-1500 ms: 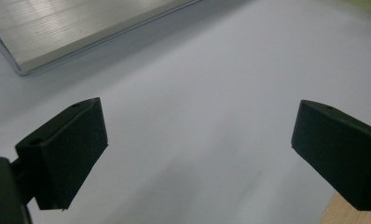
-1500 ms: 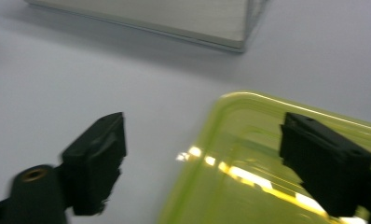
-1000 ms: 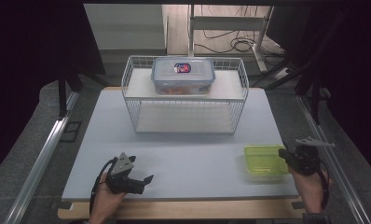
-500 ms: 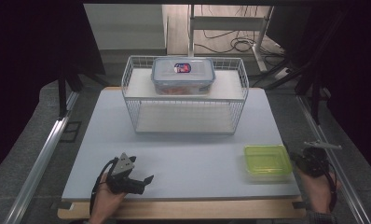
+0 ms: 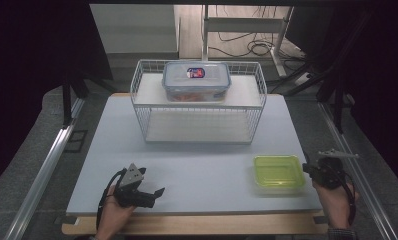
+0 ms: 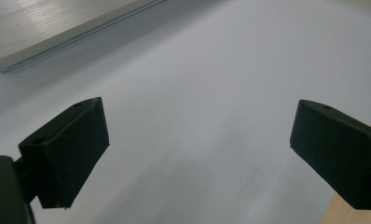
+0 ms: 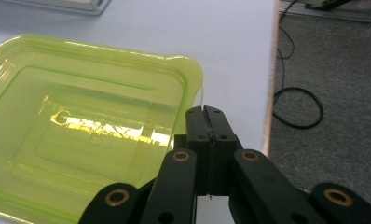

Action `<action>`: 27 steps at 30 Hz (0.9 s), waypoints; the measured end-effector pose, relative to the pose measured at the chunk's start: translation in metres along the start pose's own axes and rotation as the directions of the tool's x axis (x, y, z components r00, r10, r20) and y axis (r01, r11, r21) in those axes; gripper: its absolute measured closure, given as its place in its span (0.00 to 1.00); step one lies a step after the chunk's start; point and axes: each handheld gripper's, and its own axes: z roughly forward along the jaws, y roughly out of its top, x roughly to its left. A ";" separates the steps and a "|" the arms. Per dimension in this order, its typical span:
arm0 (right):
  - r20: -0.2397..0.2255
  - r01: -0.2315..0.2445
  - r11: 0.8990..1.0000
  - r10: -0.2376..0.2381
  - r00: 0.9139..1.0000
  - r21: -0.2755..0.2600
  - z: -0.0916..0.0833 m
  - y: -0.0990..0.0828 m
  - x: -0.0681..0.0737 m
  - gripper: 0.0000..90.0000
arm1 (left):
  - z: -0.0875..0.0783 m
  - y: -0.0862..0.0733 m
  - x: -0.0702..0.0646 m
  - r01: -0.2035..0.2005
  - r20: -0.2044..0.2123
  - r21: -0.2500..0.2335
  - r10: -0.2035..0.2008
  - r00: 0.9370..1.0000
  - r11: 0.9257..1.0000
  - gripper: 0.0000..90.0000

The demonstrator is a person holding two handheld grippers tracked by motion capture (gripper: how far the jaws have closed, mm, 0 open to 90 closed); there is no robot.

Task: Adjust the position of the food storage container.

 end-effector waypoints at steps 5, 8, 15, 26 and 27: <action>-0.002 0.012 0.999 -0.012 1.000 0.030 0.006 -0.002 0.001 0.99 | 0.000 0.000 0.001 0.004 0.000 -0.001 -0.004 1.000 1.000 0.05; -0.033 0.000 1.000 0.000 0.999 0.024 0.007 -0.001 0.002 0.99 | 0.000 0.000 0.001 0.004 0.001 0.004 -0.004 1.000 1.000 0.05; -0.083 0.024 0.999 -0.021 0.996 0.025 0.012 0.002 0.018 0.99 | 0.001 0.000 0.000 0.003 0.003 0.006 -0.003 1.000 1.000 0.05; -0.145 0.102 0.995 -0.098 0.985 0.020 0.024 0.008 0.058 0.99 | 0.002 0.000 -0.001 -0.003 0.007 0.017 0.003 1.000 1.000 0.05; -0.150 0.108 0.994 -0.105 0.983 0.017 0.025 0.008 0.061 0.99 | 0.002 0.000 -0.002 -0.003 0.007 0.017 0.003 1.000 1.000 0.05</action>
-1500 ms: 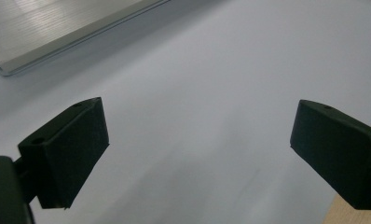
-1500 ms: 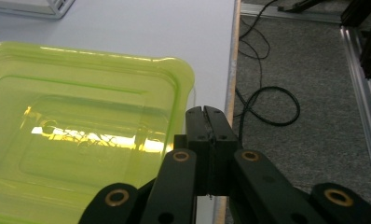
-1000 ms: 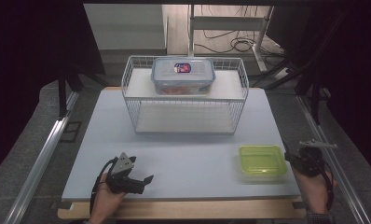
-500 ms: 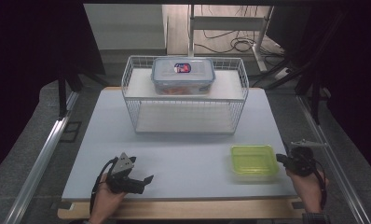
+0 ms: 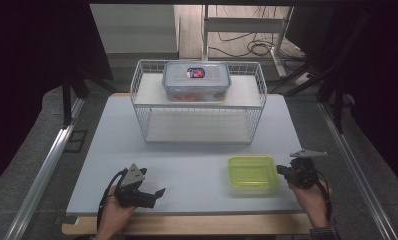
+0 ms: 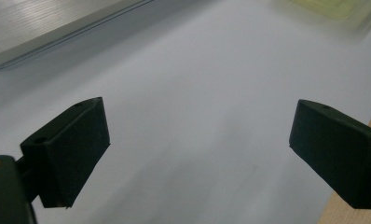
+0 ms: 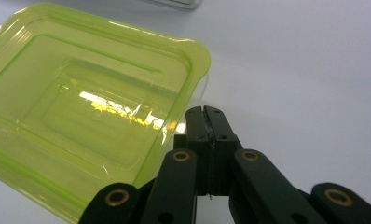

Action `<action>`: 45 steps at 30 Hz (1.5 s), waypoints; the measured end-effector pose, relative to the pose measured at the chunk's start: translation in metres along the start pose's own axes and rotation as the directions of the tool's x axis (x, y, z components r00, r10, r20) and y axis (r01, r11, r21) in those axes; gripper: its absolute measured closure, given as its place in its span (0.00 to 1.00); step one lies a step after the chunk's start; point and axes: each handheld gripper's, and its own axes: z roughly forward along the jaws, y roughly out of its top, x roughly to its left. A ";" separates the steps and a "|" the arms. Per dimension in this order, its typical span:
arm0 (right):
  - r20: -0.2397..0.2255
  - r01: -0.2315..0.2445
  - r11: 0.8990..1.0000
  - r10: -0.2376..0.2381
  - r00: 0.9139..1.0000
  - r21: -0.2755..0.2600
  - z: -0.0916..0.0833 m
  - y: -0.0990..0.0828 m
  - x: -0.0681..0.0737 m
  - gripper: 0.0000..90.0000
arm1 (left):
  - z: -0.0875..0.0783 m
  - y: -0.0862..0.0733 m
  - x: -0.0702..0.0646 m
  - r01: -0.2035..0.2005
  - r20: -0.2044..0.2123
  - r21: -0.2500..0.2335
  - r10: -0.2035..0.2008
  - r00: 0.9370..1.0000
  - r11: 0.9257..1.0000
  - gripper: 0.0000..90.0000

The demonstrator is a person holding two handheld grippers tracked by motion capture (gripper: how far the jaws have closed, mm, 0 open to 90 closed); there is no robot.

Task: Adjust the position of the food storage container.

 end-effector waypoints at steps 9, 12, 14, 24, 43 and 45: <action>-0.047 0.041 0.999 -0.041 0.998 0.005 0.012 0.009 0.024 0.99 | 0.001 0.000 -0.001 0.000 0.003 0.003 0.000 1.000 1.000 0.05; -0.062 0.055 0.998 -0.054 0.997 0.004 0.016 0.011 0.032 0.99 | 0.001 0.000 -0.001 0.000 0.004 0.005 0.000 1.000 1.000 0.05; -0.072 0.066 0.998 -0.066 0.995 0.002 0.019 0.013 0.038 0.99 | 0.001 0.000 -0.001 0.001 0.004 0.004 -0.001 1.000 1.000 0.06; -0.145 0.117 0.993 -0.116 0.983 0.002 0.033 0.020 0.069 0.99 | 0.002 0.000 0.000 0.002 0.006 0.012 -0.002 1.000 1.000 0.06; -0.234 0.185 0.983 -0.182 0.955 -0.005 0.041 0.023 0.110 0.96 | 0.002 0.000 -0.001 0.000 0.011 0.027 -0.001 1.000 1.000 0.06; -0.226 0.178 0.984 -0.176 0.958 -0.011 0.040 0.022 0.108 0.90 | 0.002 0.000 0.000 0.002 0.011 0.027 -0.002 1.000 1.000 0.06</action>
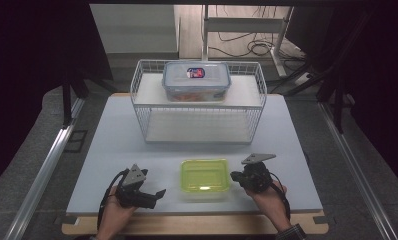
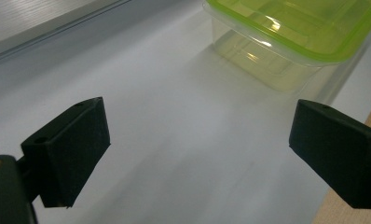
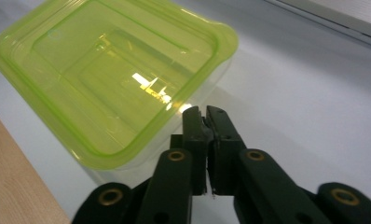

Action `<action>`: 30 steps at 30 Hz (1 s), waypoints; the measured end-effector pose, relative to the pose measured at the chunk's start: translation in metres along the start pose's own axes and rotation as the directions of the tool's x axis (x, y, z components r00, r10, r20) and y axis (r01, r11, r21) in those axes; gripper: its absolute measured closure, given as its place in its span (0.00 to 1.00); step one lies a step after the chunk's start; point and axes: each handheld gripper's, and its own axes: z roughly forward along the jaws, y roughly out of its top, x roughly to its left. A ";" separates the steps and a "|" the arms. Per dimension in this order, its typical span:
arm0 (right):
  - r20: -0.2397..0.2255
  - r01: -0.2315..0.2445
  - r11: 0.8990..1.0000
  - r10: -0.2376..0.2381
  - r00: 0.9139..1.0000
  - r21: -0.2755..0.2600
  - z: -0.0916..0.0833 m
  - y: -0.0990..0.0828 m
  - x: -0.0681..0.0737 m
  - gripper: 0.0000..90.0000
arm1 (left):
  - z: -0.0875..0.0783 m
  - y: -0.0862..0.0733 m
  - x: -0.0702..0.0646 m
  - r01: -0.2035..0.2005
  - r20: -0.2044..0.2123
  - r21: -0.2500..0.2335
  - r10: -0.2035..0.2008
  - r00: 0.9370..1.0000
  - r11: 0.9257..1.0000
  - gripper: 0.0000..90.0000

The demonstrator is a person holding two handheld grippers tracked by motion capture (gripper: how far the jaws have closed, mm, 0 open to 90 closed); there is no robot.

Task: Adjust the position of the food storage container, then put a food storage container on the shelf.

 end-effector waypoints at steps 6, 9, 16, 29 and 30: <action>0.032 -0.012 0.999 0.013 0.999 -0.047 -0.011 -0.005 -0.012 0.59 | 0.000 0.000 0.001 0.005 -0.001 0.001 -0.005 1.000 1.000 0.06; 0.039 -0.025 0.998 0.027 0.999 -0.062 -0.015 -0.008 -0.018 0.46 | 0.000 0.000 0.001 0.003 -0.001 0.004 -0.003 1.000 1.000 0.06; 0.025 -0.042 0.994 0.045 0.999 -0.099 -0.019 -0.010 -0.023 0.25 | 0.000 -0.001 0.001 0.008 -0.002 0.005 -0.008 1.000 1.000 0.06; -0.005 -0.091 0.986 0.091 0.996 -0.140 -0.020 -0.008 -0.010 0.33 | 0.000 0.000 0.000 0.002 -0.006 0.008 -0.002 1.000 1.000 0.06; -0.014 -0.102 0.984 0.101 0.995 -0.143 -0.020 -0.007 -0.010 0.35 | 0.000 0.000 0.000 0.002 -0.007 0.008 -0.002 1.000 1.000 0.06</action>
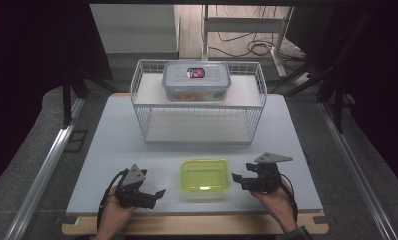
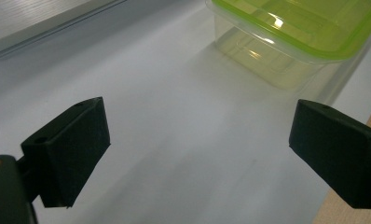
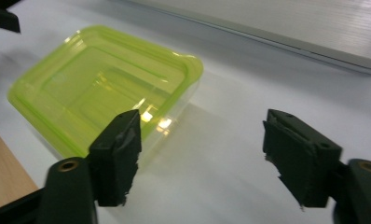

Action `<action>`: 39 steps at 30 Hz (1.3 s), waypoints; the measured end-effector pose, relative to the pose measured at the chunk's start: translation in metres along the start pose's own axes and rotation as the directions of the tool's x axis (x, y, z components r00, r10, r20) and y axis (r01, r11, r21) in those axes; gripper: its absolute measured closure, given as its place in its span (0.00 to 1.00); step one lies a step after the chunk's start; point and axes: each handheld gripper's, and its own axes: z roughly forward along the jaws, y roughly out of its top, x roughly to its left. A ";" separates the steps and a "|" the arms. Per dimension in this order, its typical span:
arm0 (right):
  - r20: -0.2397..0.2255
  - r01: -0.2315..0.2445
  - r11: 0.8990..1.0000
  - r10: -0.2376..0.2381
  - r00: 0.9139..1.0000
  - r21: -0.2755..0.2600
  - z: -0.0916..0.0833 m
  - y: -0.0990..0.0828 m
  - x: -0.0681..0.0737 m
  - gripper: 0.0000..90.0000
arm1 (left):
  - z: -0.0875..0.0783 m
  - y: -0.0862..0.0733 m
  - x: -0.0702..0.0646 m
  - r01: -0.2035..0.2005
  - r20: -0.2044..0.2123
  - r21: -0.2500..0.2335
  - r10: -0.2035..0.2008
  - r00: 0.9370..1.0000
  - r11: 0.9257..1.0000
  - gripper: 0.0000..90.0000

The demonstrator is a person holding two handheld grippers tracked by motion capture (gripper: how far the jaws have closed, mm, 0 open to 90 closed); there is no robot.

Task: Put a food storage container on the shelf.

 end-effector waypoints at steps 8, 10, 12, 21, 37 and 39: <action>-0.102 -0.141 0.990 0.142 0.985 0.010 0.011 0.003 -0.002 0.48 | 0.000 0.000 -0.001 -0.005 -0.003 0.002 0.005 1.000 1.000 0.06; -0.108 -0.165 0.986 0.167 0.980 0.025 0.015 0.005 -0.002 0.52 | 0.000 0.000 -0.001 -0.006 -0.003 0.001 0.006 1.000 1.000 0.06; -0.124 -0.189 0.981 0.192 0.974 0.034 0.020 0.006 -0.002 0.55 | 0.000 0.000 -0.001 -0.005 -0.002 0.001 0.005 1.000 1.000 0.06; -0.185 -0.299 0.948 0.315 0.931 0.112 0.041 0.003 -0.010 0.65 | 0.001 0.000 -0.001 -0.007 0.000 0.005 0.007 1.000 1.000 0.06; -0.308 -0.451 0.864 0.502 0.808 0.225 0.053 0.006 -0.016 0.89 | 0.000 0.000 0.000 -0.002 -0.002 -0.002 0.002 1.000 1.000 0.06; -0.319 -0.457 0.863 0.504 0.803 0.215 0.050 0.007 -0.017 0.89 | -0.001 0.000 0.000 -0.002 -0.003 -0.001 0.002 1.000 1.000 0.06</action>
